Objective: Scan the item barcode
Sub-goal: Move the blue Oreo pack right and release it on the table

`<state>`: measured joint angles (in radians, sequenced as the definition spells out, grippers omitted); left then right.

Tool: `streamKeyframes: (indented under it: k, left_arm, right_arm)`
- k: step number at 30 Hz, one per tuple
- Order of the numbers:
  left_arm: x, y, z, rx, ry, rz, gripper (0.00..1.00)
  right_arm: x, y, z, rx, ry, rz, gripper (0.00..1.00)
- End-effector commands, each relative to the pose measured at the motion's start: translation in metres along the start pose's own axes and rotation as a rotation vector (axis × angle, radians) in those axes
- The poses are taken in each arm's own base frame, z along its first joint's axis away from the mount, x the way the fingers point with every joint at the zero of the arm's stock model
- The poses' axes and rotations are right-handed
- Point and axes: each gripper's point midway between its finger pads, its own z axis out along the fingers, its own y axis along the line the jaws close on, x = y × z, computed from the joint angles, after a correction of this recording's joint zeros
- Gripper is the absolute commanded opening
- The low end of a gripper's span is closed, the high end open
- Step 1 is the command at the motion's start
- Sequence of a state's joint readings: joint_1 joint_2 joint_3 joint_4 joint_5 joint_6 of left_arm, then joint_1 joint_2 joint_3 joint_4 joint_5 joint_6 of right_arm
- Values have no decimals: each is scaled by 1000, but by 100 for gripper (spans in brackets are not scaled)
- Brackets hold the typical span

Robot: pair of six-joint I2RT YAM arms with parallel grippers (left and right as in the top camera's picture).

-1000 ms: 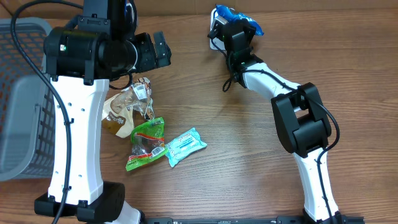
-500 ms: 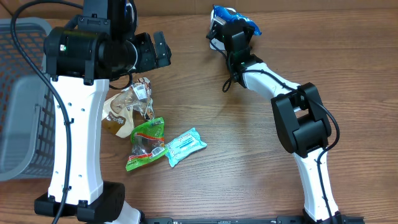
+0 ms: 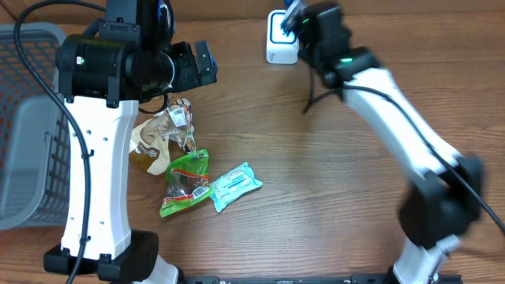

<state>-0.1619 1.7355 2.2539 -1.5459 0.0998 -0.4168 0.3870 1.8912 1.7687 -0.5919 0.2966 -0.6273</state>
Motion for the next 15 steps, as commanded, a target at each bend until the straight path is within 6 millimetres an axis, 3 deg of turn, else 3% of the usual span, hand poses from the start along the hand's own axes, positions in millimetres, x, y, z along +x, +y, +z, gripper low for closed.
streamKeyframes:
  k: [1, 2, 5, 9, 13, 15]
  left_arm:
    - [-2, 0, 0, -3, -6, 0, 100]
    - [-2, 0, 0, -3, -6, 0, 100]
    - [-2, 0, 0, -3, -6, 0, 100]
    - [-2, 0, 0, -3, -6, 0, 100]
    - [-2, 0, 0, -3, -6, 0, 100]
    - [-2, 0, 0, -3, -6, 0, 99]
  right_arm:
    - [1, -15, -70, -262, -68, 511, 4]
    - [9, -15, -75, -294, -46, 549, 4]
    - [70, 0, -103, -608, 120, 719, 4]
    - [109, 3, -125, -909, 51, 724, 4]
    - [161, -14, -104, -907, 74, 867, 4]
    - [192, -23, -84, -887, 113, 1002, 4]
